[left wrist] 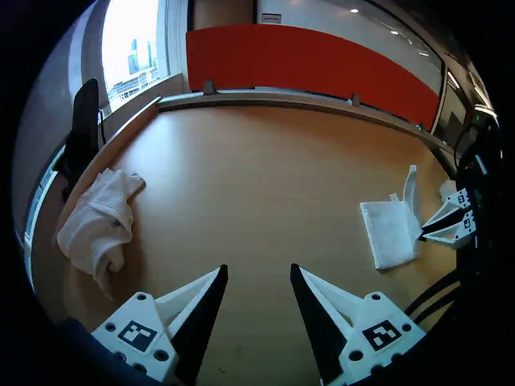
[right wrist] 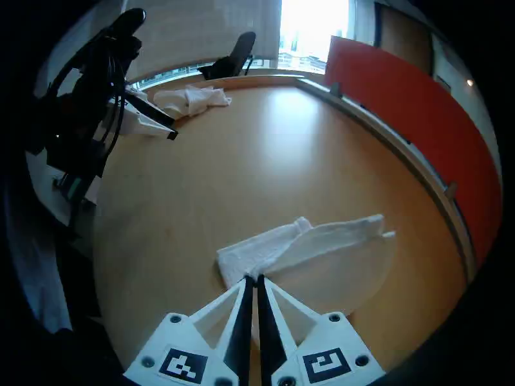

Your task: Fold towel

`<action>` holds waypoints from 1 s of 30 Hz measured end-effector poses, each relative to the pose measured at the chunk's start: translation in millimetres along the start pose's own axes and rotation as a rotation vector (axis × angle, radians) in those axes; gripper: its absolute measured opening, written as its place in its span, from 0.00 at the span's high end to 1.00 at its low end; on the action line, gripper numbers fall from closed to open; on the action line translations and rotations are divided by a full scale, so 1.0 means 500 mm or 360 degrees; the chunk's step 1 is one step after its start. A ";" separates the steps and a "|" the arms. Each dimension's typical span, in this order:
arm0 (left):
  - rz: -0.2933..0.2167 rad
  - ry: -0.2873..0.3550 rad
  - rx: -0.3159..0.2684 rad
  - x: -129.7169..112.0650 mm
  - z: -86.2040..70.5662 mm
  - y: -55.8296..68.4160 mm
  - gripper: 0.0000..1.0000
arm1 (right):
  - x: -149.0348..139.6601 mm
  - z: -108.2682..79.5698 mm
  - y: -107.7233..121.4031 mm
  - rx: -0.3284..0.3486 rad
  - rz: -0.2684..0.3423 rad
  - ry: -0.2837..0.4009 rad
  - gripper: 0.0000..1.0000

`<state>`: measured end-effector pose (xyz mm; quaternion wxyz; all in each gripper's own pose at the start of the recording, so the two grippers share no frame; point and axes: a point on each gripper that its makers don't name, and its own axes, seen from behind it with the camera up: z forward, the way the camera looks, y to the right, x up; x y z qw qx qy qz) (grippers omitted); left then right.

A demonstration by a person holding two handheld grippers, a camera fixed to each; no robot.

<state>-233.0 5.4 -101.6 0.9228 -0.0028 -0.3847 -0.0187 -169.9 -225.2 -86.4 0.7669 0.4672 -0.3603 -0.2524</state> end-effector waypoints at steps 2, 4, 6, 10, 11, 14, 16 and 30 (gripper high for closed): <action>-0.0004 -0.0001 0.0006 -0.002 -0.001 -0.004 0.29 | -0.007 0.008 -0.003 0.0012 0.0006 -0.0020 0.82; -0.0004 -0.0003 0.0010 -0.003 -0.003 -0.007 0.29 | -0.016 0.013 0.003 -0.0008 0.0031 -0.0044 0.62; -0.0004 -0.0005 0.0015 -0.005 -0.004 -0.010 0.29 | -0.023 0.017 0.010 -0.0027 0.0058 -0.0060 0.40; -0.0004 -0.0008 0.0019 -0.007 -0.004 -0.013 0.29 | -0.028 0.015 0.020 -0.0045 0.0103 -0.0053 0.24; -0.0004 -0.0008 0.0019 -0.007 -0.004 -0.014 0.29 | -0.029 0.013 0.022 -0.0048 0.0114 -0.0049 0.22; -0.0004 -0.0006 0.0017 -0.005 -0.005 -0.014 0.29 | -0.034 0.009 0.027 -0.0064 0.0134 -0.0046 0.22; -0.0001 -0.0006 0.0016 -0.004 -0.005 -0.013 0.29 | -0.039 0.007 0.030 -0.0074 0.0141 -0.0049 0.22; 0.0016 -0.0005 0.0006 -0.002 -0.004 -0.005 0.29 | -0.100 -0.013 0.035 -0.0129 0.0197 -0.0102 0.22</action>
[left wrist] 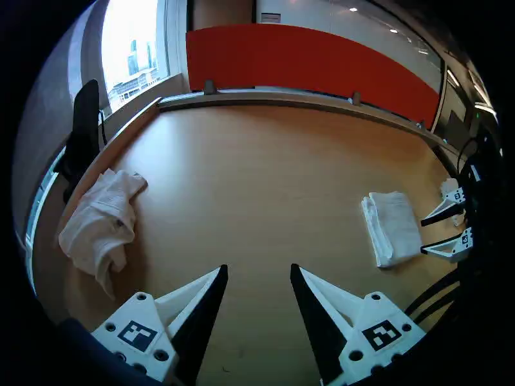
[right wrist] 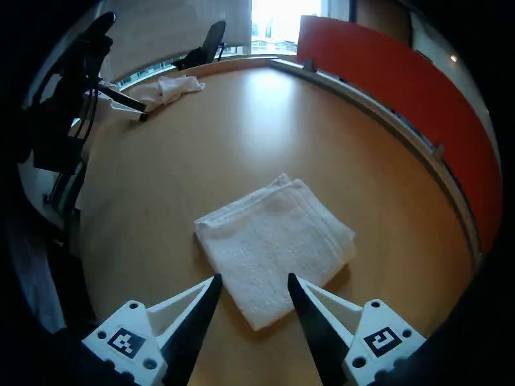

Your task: Fold towel

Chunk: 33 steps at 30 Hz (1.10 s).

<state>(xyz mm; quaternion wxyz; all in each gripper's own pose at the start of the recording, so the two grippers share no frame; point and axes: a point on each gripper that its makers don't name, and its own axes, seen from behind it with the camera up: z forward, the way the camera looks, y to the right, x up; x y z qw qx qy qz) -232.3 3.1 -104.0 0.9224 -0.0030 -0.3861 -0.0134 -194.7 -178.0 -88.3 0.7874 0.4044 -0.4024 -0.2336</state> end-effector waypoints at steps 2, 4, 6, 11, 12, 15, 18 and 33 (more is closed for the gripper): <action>0.0003 -0.0001 -0.0002 0.000 0.000 0.001 0.29 | -0.010 -0.003 0.002 -0.0008 0.0008 -0.0009 0.22; 0.0004 -0.0001 -0.0004 0.000 0.000 0.002 0.29 | -0.019 -0.006 0.004 -0.0013 0.0015 -0.0019 0.22; 0.0004 0.0000 -0.0006 0.001 0.001 0.004 0.29 | -0.029 -0.007 0.006 -0.0019 0.0024 -0.0028 0.22; 0.0003 0.0011 -0.0004 0.004 0.002 0.005 0.29 | -0.048 -0.008 0.009 -0.0029 0.0045 -0.0048 0.22; 0.0004 0.0011 -0.0003 0.005 0.002 0.005 0.29 | -0.051 -0.007 0.009 -0.0030 0.0050 -0.0052 0.22; 0.0006 0.0005 -0.0001 0.004 0.002 0.005 0.29 | -0.063 -0.005 0.008 -0.0031 0.0062 -0.0066 0.22; 0.0005 0.0000 0.0003 0.002 0.003 0.004 0.29 | -0.075 -0.002 0.006 -0.0032 0.0070 -0.0082 0.22; -0.0008 0.0000 0.0009 0.003 0.007 0.004 0.29 | -0.112 0.007 0.003 -0.0040 0.0103 -0.0132 0.43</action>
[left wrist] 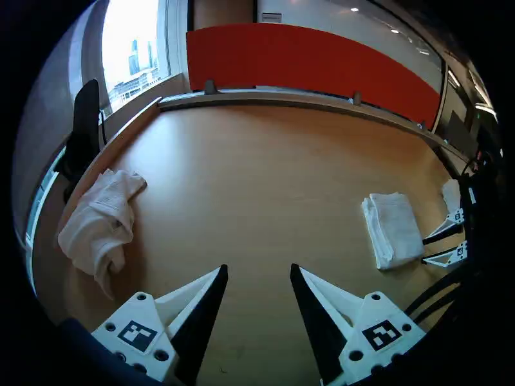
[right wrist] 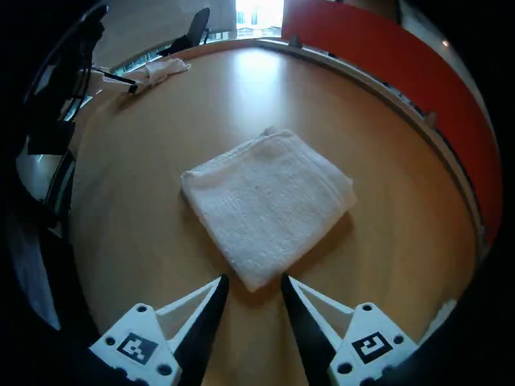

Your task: Fold towel

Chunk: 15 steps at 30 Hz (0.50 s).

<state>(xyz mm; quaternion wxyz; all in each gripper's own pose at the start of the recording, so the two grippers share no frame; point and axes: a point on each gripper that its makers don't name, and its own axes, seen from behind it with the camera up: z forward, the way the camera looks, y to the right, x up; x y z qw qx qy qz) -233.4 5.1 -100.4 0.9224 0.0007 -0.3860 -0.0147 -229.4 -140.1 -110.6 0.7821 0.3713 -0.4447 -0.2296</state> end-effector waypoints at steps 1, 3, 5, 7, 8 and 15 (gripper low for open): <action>-0.0002 0.0001 0.0001 0.000 0.000 -0.001 0.29 | -0.001 0.000 0.000 0.0000 0.0000 -0.0002 0.43; -0.0004 0.0001 0.0003 0.001 0.001 -0.002 0.29 | -0.003 0.000 0.000 -0.0001 -0.0001 -0.0007 0.44; -0.0004 0.0000 0.0005 0.001 0.001 -0.003 0.29 | -0.005 0.000 0.000 -0.0004 -0.0002 -0.0012 0.48; -0.0004 0.0000 0.0005 0.000 0.001 -0.003 0.29 | -0.007 0.002 0.000 -0.0009 -0.0001 -0.0018 0.54; -0.0003 0.0001 0.0005 0.000 0.001 -0.003 0.29 | -0.008 0.003 0.000 -0.0012 0.0000 -0.0022 0.58; -0.0008 0.0000 0.0001 -0.002 0.000 -0.002 0.29 | -0.011 0.004 -0.002 -0.0009 0.0044 -0.0019 0.77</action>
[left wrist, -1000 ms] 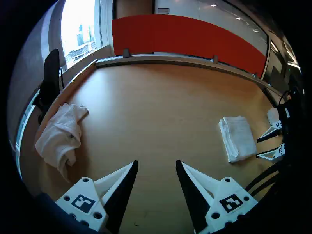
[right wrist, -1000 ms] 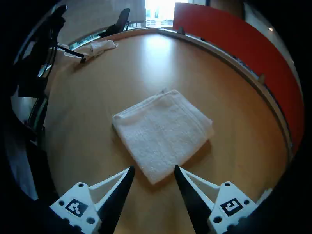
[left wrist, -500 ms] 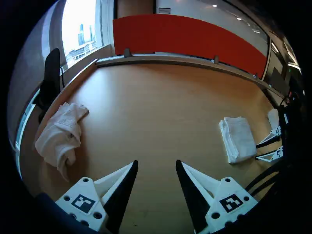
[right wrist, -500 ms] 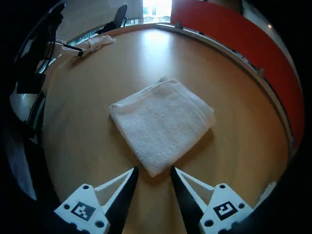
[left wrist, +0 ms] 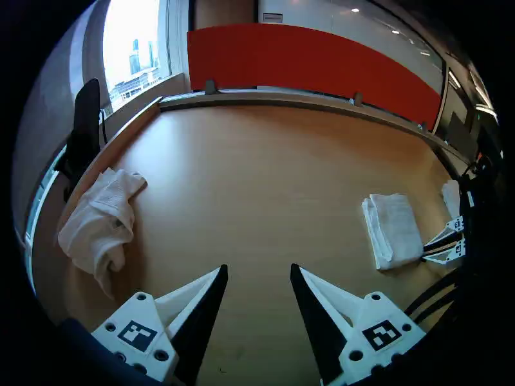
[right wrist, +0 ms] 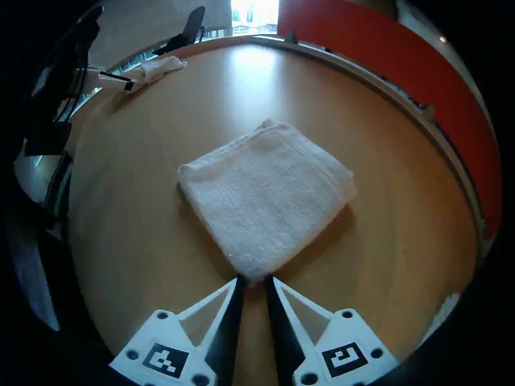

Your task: Fold towel

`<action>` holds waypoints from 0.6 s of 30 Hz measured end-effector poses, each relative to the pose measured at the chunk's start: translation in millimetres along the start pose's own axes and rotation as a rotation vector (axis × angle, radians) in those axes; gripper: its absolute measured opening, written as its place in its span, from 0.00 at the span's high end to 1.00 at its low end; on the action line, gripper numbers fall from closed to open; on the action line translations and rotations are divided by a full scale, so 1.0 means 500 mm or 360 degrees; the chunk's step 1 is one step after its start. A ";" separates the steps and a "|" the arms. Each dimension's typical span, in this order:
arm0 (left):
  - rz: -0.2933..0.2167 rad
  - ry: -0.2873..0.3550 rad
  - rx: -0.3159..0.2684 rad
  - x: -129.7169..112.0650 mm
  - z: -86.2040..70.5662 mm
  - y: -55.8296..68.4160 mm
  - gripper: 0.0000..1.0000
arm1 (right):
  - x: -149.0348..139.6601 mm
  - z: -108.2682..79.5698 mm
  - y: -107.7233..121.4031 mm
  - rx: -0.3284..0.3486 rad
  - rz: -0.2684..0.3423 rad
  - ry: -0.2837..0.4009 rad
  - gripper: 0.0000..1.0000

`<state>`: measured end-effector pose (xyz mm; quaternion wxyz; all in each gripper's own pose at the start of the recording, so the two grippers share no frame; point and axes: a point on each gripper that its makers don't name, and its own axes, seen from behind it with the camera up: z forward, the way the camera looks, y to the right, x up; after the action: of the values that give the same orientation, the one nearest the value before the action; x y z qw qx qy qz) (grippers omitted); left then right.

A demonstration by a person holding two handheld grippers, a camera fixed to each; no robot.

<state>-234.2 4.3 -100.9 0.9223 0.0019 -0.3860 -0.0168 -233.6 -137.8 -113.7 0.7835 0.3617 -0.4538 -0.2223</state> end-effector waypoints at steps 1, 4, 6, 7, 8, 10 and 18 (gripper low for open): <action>-0.0001 -0.0001 0.0000 0.000 0.000 0.000 0.29 | -0.001 -0.001 0.000 0.0001 0.0004 0.0001 0.78; -0.0001 -0.0002 -0.0002 -0.001 0.000 0.001 0.29 | -0.003 -0.004 -0.001 0.0003 0.0013 0.0001 0.87; 0.0000 -0.0001 -0.0002 0.000 0.000 0.002 0.29 | -0.004 -0.005 0.000 0.0002 0.0017 0.0001 0.92; 0.0001 -0.0002 -0.0002 0.000 0.000 0.002 0.29 | -0.004 -0.006 0.000 0.0000 0.0019 0.0003 0.94; 0.0002 -0.0002 -0.0003 0.000 0.000 0.003 0.29 | -0.004 -0.006 0.001 -0.0002 0.0021 0.0004 0.94; 0.0003 -0.0002 -0.0005 -0.001 0.000 0.004 0.29 | -0.003 -0.007 0.000 -0.0001 0.0020 0.0010 0.95; 0.0004 -0.0006 -0.0015 -0.007 0.000 0.005 0.29 | 0.015 -0.019 0.008 -0.0029 0.0008 0.0037 0.95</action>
<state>-236.7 7.1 -103.1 0.9217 -0.0030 -0.3876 -0.0174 -221.7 -136.8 -109.6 0.7925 0.3560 -0.4435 -0.2203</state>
